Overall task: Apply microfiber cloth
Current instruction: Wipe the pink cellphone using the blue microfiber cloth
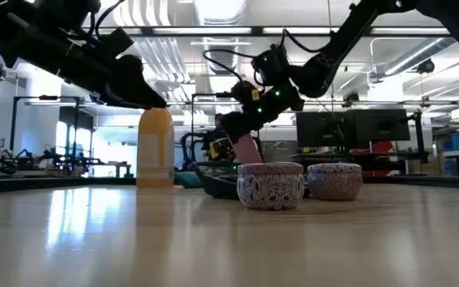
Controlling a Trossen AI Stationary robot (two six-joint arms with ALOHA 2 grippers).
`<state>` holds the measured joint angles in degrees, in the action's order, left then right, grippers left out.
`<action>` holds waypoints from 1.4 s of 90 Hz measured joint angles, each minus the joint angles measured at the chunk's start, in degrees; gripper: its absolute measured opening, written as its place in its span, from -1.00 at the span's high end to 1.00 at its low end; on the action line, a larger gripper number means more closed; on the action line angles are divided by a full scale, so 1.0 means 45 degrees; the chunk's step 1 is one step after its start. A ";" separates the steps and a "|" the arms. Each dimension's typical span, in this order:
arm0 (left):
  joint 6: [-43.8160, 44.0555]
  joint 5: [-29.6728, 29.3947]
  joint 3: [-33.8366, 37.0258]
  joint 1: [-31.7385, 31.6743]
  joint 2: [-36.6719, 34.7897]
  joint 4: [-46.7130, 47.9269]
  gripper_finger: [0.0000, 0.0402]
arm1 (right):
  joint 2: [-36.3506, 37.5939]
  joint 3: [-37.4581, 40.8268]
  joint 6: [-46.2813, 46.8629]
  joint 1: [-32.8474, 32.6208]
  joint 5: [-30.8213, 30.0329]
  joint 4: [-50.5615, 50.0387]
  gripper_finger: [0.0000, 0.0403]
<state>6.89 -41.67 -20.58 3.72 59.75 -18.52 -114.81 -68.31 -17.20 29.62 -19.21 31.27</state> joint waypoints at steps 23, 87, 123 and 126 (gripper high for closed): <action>-0.0423 -0.0001 0.0010 -0.0058 0.0000 -0.0157 -0.73 | 0.0229 0.0235 0.1097 0.0062 0.0590 -0.0286 0.95; -0.2025 -0.0432 0.0010 -0.0194 -0.0034 -0.1244 -0.73 | 0.0486 0.1027 0.0471 -0.0103 -0.1359 -0.0114 0.95; -0.2423 -0.0432 0.0010 -0.0427 -0.0034 -0.1371 -0.73 | 0.2236 0.3544 0.0991 -0.0647 -0.3882 -0.0363 0.95; -0.2423 -0.0432 0.0010 -0.0427 -0.0034 -0.1413 -0.73 | 0.2544 0.3862 0.1104 -0.0827 -0.4121 -0.0463 0.95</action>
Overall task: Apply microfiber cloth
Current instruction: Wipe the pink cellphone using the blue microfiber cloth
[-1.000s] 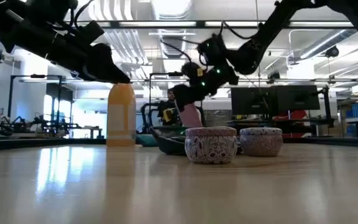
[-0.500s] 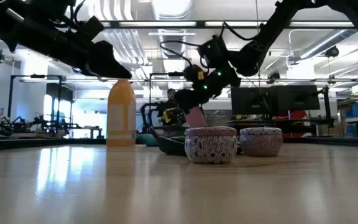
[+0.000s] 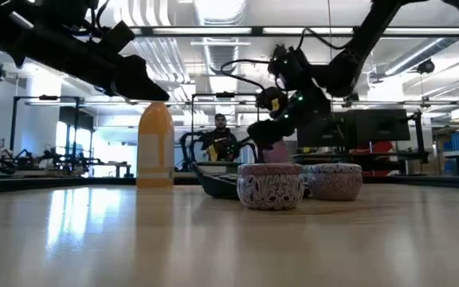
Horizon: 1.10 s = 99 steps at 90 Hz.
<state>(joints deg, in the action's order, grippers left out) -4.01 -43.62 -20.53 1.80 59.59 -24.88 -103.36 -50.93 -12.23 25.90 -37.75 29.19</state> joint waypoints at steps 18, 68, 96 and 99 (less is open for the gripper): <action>0.0000 0.0003 -0.0005 -0.0046 -0.0024 -0.0245 -0.73 | 0.1682 0.1740 0.1614 -0.1400 -0.0997 -0.0279 0.95; 0.0340 0.0593 -0.0287 -0.0029 -0.0010 -0.0587 -0.73 | 0.4090 0.1834 0.0571 -0.3117 -0.4408 -0.2438 0.95; 0.0338 0.0597 -0.0287 -0.0029 -0.0005 -0.0589 -0.73 | 0.1312 0.1839 0.1097 -0.2830 -0.4517 -0.2041 0.94; 0.0336 0.0597 -0.0287 -0.0029 -0.0005 -0.0588 -0.73 | 0.0991 0.1836 0.1144 -0.2830 -0.4598 -0.1719 0.91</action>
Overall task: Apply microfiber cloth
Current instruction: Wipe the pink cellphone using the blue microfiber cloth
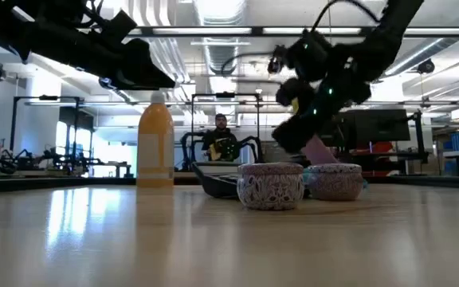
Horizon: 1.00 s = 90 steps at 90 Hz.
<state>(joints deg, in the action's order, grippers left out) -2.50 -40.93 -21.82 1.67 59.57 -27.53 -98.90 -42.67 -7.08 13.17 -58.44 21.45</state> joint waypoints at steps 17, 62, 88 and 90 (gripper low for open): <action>-0.0029 0.0000 0.0000 -0.0005 0.0000 -0.0037 -0.73 | -0.1231 -0.0130 0.0631 -0.0034 0.1371 0.1051 0.64; -0.0040 -0.0005 0.0000 -0.0005 0.0005 -0.0073 -0.73 | -0.0835 -0.3480 0.2159 0.0053 0.3844 -0.3045 0.23; 0.0006 0.0000 -0.0005 0.0017 0.0005 0.0104 -0.73 | 0.0125 -0.4796 0.1984 0.0049 0.5037 -0.7379 0.23; 0.0009 0.0000 -0.0005 0.0019 0.0005 0.0119 -0.73 | 0.0176 -0.4783 0.2055 0.0049 0.5197 -0.7607 0.24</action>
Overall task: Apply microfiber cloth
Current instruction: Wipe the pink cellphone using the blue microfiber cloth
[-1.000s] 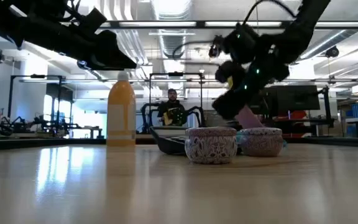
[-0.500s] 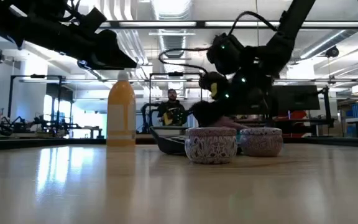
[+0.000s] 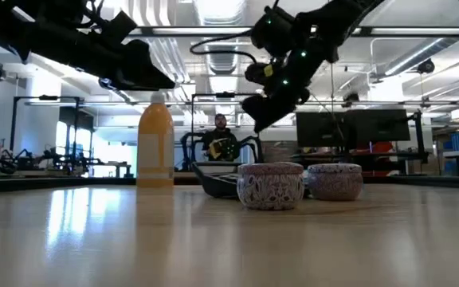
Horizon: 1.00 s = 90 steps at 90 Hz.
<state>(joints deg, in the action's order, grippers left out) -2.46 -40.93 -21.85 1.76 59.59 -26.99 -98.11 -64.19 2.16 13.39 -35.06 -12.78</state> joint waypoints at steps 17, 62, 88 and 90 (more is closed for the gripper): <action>0.0097 0.0063 0.0000 0.0024 -0.0010 0.0030 -0.73 | 0.0575 0.0954 0.1428 -0.0010 0.1643 -0.1451 0.36; 0.0299 0.0272 0.0000 0.0025 0.0005 0.0084 -0.73 | 0.1749 0.3866 0.3928 -0.0458 0.2956 -0.1499 0.45; 0.0379 0.0267 0.0000 0.0039 0.0005 0.0114 -0.73 | 0.1169 0.4408 0.2381 -0.0213 0.3499 -0.0257 0.39; 0.0384 0.0278 0.0000 0.0039 0.0005 0.0104 -0.73 | 0.1087 0.4425 0.2391 -0.0192 0.3465 -0.0268 0.40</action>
<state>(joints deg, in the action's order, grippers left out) -0.73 -39.68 -21.85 1.93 59.61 -26.52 -93.22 -44.28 12.92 12.52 -19.47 -13.98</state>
